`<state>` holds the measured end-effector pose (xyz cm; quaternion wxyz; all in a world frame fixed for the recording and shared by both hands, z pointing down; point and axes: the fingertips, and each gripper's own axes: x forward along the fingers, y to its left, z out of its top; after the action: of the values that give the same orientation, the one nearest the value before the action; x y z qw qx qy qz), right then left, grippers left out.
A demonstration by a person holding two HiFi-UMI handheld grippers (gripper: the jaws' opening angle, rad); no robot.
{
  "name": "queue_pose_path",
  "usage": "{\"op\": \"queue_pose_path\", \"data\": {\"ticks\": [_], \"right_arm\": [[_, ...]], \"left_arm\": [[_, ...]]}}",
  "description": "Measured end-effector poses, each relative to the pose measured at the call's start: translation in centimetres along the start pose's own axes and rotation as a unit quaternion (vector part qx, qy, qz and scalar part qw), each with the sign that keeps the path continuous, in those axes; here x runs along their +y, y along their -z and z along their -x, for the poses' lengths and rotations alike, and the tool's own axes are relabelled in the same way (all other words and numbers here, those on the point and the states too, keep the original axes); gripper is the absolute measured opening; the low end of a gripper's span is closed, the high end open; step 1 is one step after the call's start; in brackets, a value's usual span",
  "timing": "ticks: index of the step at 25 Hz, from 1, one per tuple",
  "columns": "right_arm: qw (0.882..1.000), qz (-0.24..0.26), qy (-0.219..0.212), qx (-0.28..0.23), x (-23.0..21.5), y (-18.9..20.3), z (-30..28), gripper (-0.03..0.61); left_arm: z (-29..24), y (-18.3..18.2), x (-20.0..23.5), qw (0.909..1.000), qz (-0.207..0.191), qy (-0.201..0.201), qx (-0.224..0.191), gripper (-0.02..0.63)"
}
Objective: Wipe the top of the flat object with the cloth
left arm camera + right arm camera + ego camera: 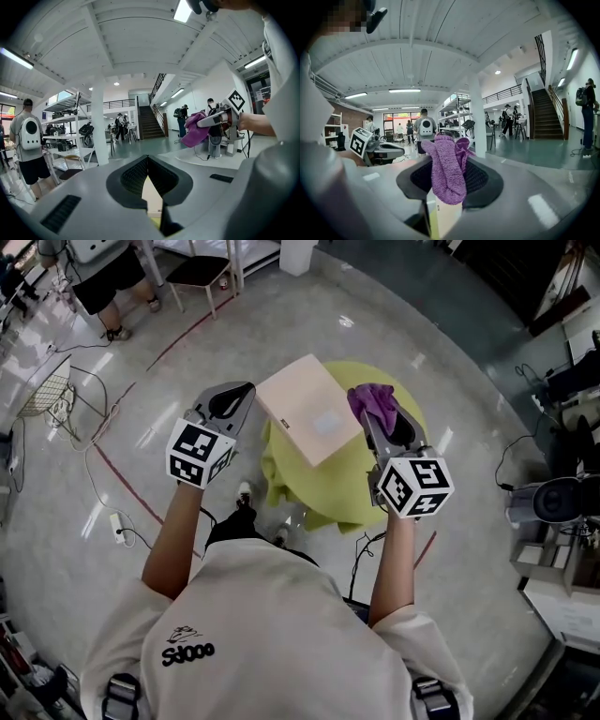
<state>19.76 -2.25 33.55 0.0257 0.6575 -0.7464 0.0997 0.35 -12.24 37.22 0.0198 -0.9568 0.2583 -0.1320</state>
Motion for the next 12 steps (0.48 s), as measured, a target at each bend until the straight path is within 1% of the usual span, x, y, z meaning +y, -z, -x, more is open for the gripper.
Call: {"op": "queue_pose_path", "data": {"ticks": [3, 6, 12], "right_arm": [[1.0, -0.015, 0.008, 0.009, -1.1, 0.8, -2.7, 0.156], [0.999, -0.023, 0.027, 0.014, -2.6, 1.2, -5.1, 0.156], [0.998, -0.017, 0.04, 0.043, -4.4, 3.3, -11.1, 0.156]], "left_arm": [[-1.5, 1.0, 2.0, 1.0, 0.006, 0.004, 0.005, 0.006], [-3.6, 1.4, 3.9, 0.9999, 0.006, 0.013, 0.008, 0.006], [-8.0, 2.7, 7.7, 0.9991, -0.002, 0.039, 0.019, 0.006]]}}
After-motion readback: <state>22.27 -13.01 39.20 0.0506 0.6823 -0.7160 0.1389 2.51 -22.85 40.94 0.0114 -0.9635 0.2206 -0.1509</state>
